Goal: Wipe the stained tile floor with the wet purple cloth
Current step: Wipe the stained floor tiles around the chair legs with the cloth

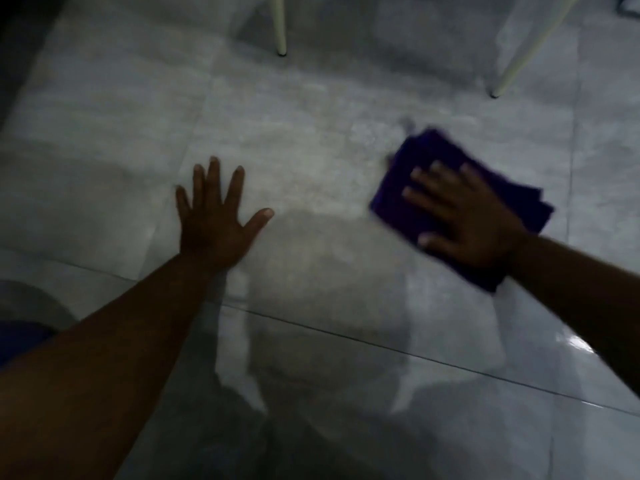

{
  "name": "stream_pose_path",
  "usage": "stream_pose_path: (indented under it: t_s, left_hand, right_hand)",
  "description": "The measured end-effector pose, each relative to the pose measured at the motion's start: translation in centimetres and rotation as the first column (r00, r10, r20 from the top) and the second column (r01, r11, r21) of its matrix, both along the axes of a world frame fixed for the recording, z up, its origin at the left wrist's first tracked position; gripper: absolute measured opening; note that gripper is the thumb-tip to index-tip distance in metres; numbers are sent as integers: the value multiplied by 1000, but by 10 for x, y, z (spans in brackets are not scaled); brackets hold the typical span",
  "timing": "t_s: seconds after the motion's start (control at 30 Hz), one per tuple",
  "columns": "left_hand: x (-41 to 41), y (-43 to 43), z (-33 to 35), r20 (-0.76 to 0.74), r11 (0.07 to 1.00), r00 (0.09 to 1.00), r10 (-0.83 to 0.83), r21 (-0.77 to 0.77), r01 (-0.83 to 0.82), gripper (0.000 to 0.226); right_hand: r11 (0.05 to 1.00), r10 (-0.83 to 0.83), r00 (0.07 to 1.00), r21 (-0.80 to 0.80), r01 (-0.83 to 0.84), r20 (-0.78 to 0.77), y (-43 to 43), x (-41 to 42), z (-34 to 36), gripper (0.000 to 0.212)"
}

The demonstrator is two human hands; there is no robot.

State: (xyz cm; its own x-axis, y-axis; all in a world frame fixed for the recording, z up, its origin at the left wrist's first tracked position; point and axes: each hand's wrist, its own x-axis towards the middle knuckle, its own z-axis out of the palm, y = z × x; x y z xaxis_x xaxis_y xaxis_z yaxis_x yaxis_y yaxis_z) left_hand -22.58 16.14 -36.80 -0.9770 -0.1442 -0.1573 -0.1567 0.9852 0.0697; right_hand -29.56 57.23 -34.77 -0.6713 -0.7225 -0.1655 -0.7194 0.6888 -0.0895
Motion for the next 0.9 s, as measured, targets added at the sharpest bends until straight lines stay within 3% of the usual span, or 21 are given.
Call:
stream_pose_path:
  t_s: [0.1,0.17,0.27,0.33,0.43,0.53,0.6,0.7,0.83,0.9]
  left_hand:
    - [-1,-2,2,68,1000,998,-2,9,2,83]
    - [-5,-7,7,80,997,997,-13,73,7,76]
    - [-3,-31,16,-82,962,997,14,274,9,70]
    - [13,-57,15,-202,978,978,56,206,-14,65]
    - [46,-77,4,-65,988,987,148,54,-145,65]
    - [50,-75,-1,-17,989,989,147,1,-147,69]
    - [47,-75,-1,-7,990,991,137,-16,-137,69]
    - [49,-78,0,13,990,990,137,-16,-137,70]
    - [44,-85,7,57,989,992,116,83,-120,65]
    - [47,-88,17,26,973,990,141,182,-143,62]
  right_hand:
    - [956,-290,957,53,289,1,-49,-56,1,86]
    - [963,-264,964,56,264,0,-106,-56,1,86]
    - [998,55,998,-3,-56,-28,-176,4,-9,79]
    - [944,323,946,-68,-322,1,-195,72,-13,75]
    - [817,574,816,-109,-566,65,-171,132,-10,72]
    - [753,654,753,-159,-639,71,-121,106,-5,70]
    - [834,550,834,-84,-545,41,-92,61,-3,72]
    - [969,245,970,38,-244,-5,-83,-12,0,76]
    - [992,-112,994,63,111,14,-159,-48,3,79]
    - [986,-161,986,52,159,34,-214,-35,3,80]
